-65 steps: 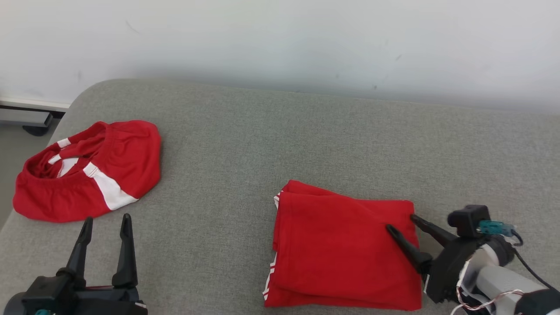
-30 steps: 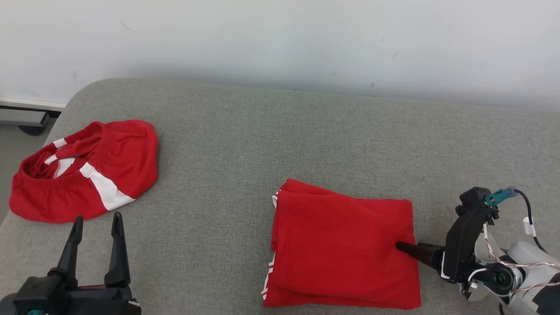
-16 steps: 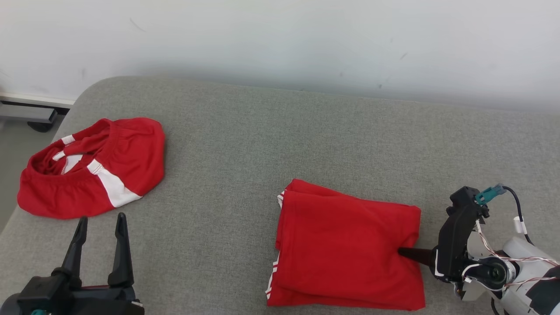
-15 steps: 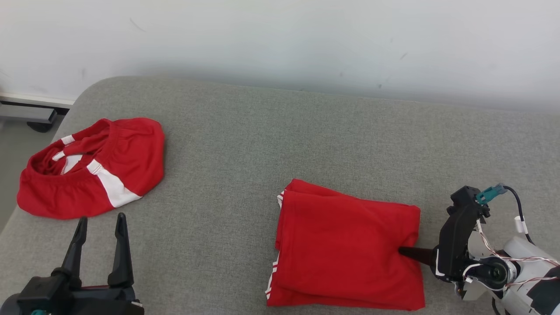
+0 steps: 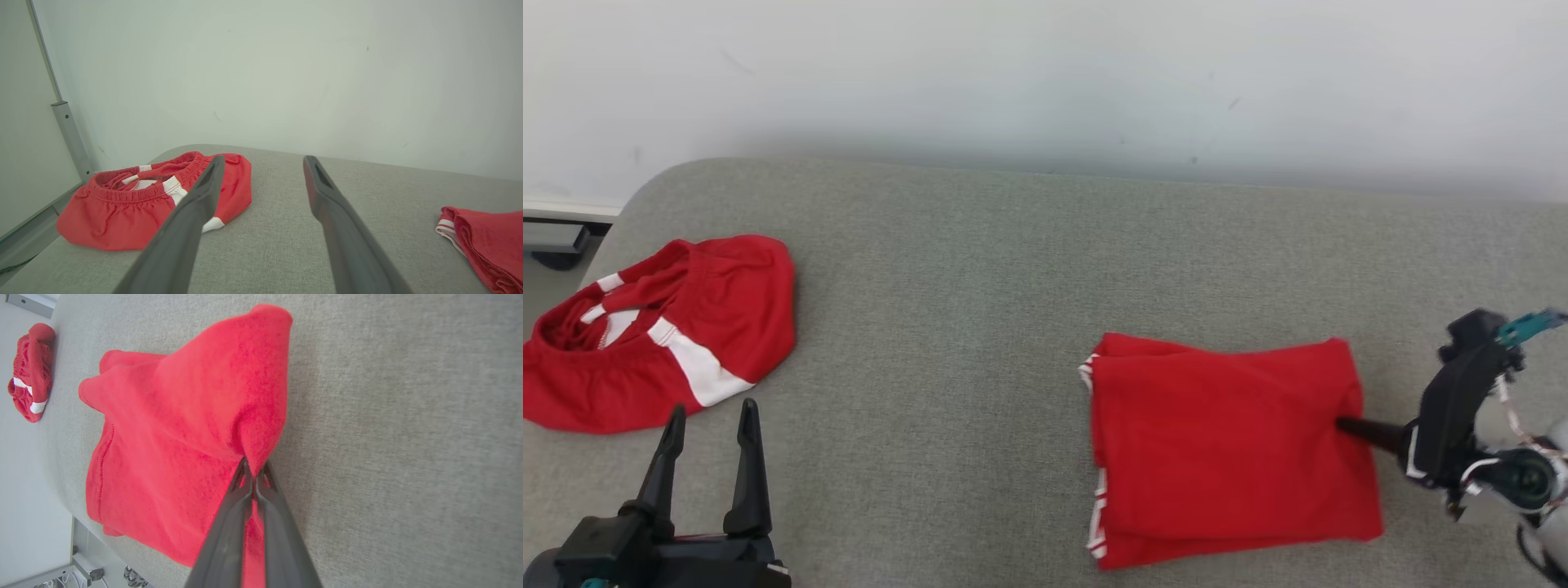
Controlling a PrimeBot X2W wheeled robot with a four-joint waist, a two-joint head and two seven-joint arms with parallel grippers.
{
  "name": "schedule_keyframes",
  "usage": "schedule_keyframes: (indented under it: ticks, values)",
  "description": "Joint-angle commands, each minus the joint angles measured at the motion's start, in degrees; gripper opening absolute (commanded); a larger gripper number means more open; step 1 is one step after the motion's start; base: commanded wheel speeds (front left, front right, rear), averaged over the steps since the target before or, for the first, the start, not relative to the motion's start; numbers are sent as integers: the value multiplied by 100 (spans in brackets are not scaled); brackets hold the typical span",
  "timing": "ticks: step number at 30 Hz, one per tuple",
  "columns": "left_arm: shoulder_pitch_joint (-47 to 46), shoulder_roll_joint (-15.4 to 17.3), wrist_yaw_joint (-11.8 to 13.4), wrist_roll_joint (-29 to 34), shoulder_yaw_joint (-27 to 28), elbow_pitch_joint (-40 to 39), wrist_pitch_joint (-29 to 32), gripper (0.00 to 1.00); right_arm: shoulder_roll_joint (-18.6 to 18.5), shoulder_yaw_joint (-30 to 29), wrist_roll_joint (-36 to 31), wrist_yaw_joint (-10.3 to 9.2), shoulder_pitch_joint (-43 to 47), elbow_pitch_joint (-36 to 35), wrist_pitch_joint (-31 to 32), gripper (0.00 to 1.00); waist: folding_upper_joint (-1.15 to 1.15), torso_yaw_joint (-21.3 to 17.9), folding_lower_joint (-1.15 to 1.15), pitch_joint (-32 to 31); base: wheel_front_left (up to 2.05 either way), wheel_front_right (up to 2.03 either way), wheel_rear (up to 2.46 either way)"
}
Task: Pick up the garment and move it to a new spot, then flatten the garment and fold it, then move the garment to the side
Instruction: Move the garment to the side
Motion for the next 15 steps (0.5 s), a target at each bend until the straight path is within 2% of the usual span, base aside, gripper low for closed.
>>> schedule_keyframes:
  ticks: [1, 15]
  values:
    - [-35, 51, 2, 17, 6, 5, -34, 100, -108, -49, 20, -12, -89, 24, -41, 0, -1, -55, 0, 3, 0, 0, 0]
    - [-182, 152, 28, 51, -46, -87, -33, 100, -945, -259, -475, -12, -1090, 597, 218, 0, -1, -325, 0, 339, 0, 0, 0]
